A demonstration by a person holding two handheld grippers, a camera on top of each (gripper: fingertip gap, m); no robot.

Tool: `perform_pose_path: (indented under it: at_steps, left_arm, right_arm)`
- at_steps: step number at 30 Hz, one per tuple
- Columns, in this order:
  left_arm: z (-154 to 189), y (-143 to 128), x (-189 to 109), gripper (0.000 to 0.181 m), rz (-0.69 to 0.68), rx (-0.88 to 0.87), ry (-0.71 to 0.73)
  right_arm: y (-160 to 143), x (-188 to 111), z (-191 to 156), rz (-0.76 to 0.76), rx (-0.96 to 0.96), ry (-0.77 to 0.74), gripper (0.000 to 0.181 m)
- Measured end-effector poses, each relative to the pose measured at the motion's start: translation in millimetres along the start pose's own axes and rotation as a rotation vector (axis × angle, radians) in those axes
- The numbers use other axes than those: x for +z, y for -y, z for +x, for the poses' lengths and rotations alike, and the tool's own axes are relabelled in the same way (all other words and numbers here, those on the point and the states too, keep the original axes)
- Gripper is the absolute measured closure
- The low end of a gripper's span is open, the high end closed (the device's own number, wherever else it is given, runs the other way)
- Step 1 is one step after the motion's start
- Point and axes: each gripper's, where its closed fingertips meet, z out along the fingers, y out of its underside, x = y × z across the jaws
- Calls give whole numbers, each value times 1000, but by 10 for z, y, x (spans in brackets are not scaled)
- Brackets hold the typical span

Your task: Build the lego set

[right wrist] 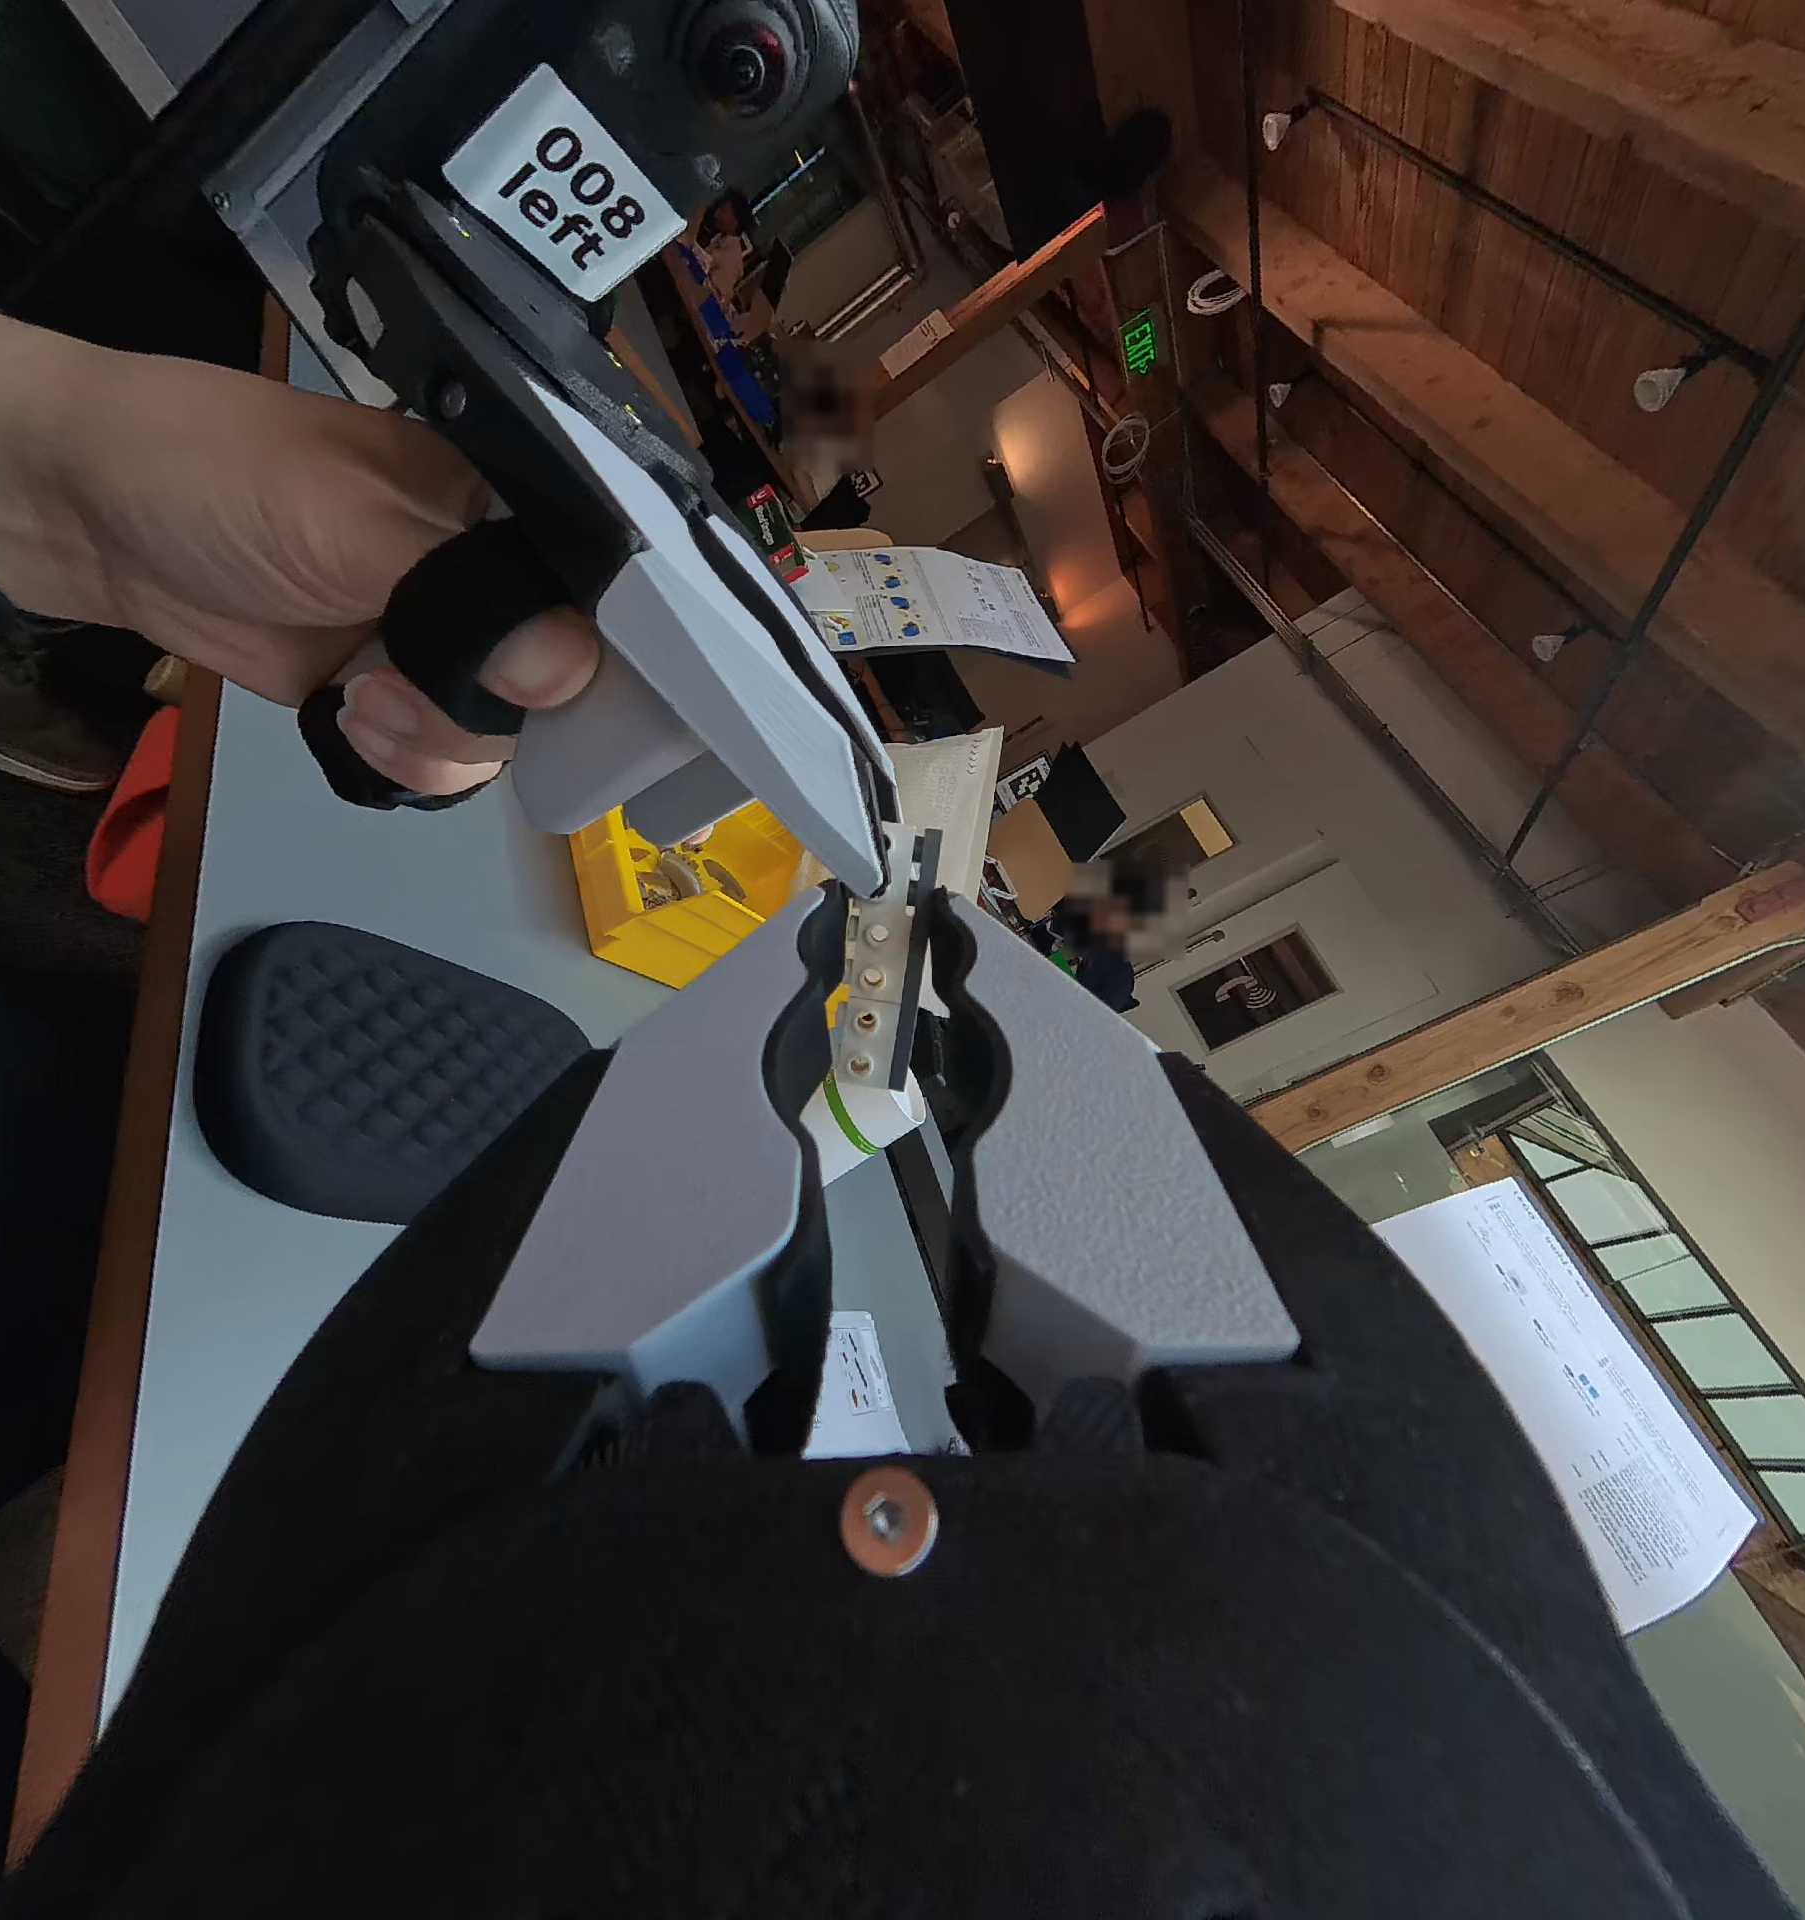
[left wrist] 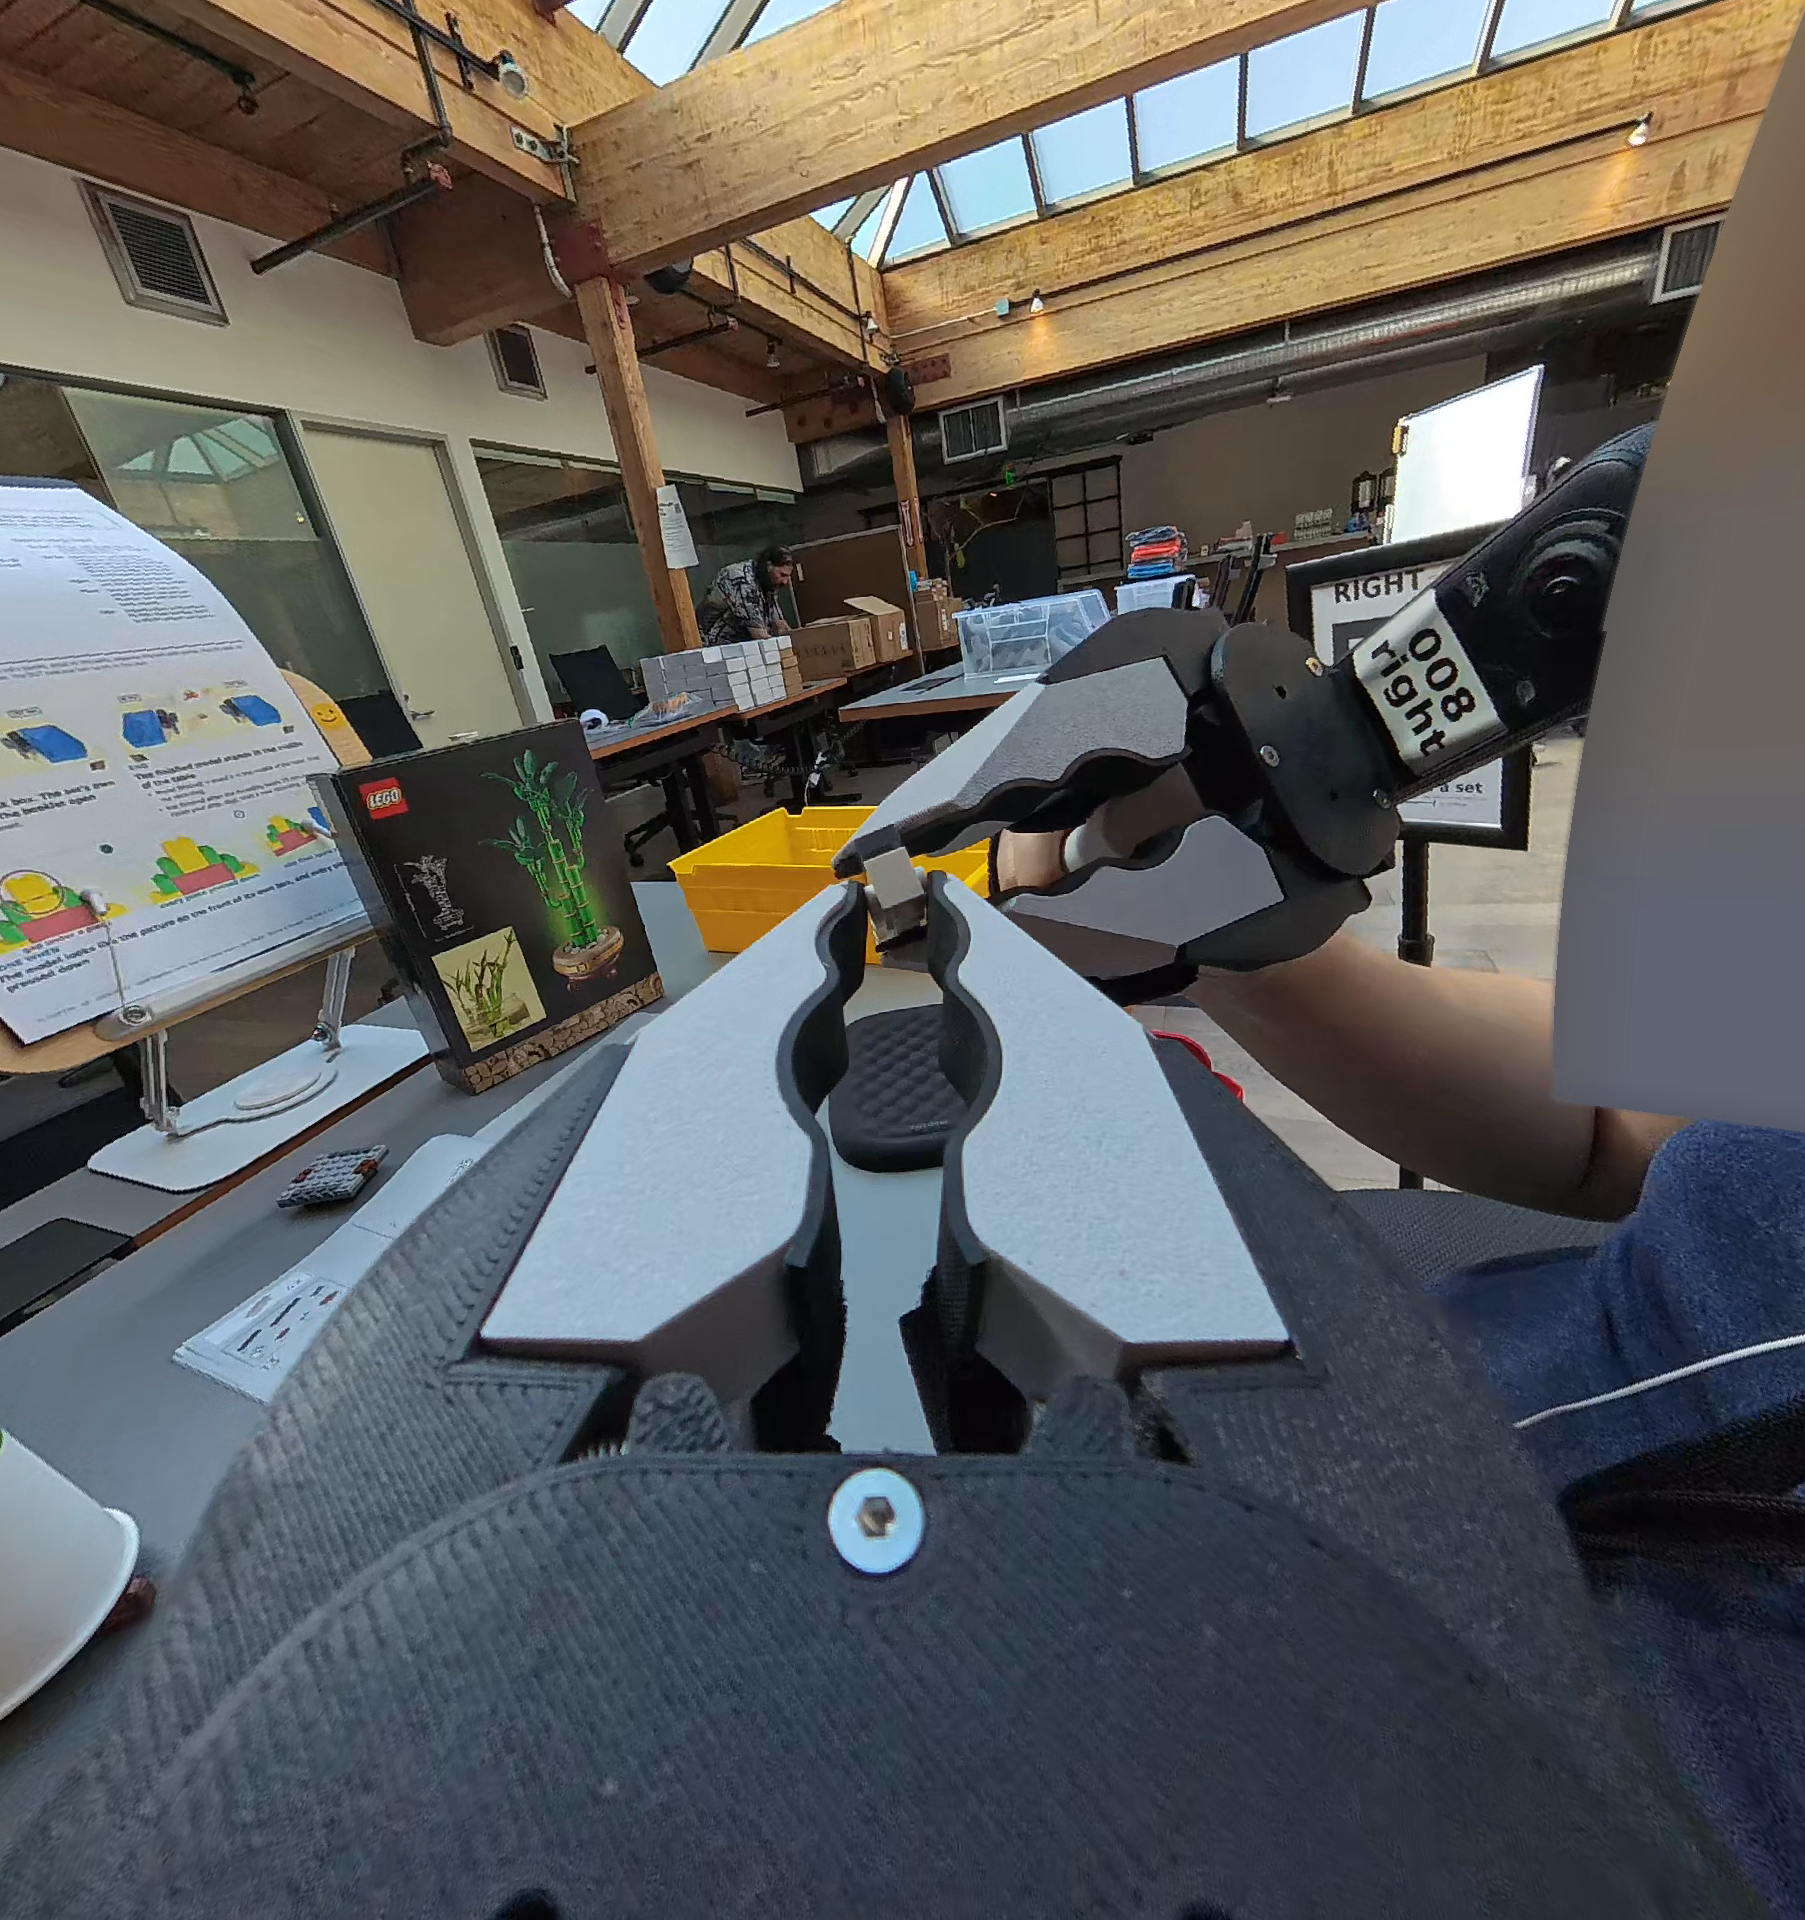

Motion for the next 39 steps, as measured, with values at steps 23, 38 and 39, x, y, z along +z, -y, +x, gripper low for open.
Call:
perform_pose_path:
  at_steps: [23, 38, 39]
  left_arm:
    - [114, 38, -25, 172, -3, 39, -46]
    - [79, 38, -4, 172, 12, -36, -36]
    - [75, 36, -2, 172, 12, -38, -33]
  right_arm:
    - [106, -71, -36, 65, -81, 12, 169]
    - [82, -47, -4, 16, -29, -21, 168]
    - [78, -44, -2, 8, -21, -24, 168]
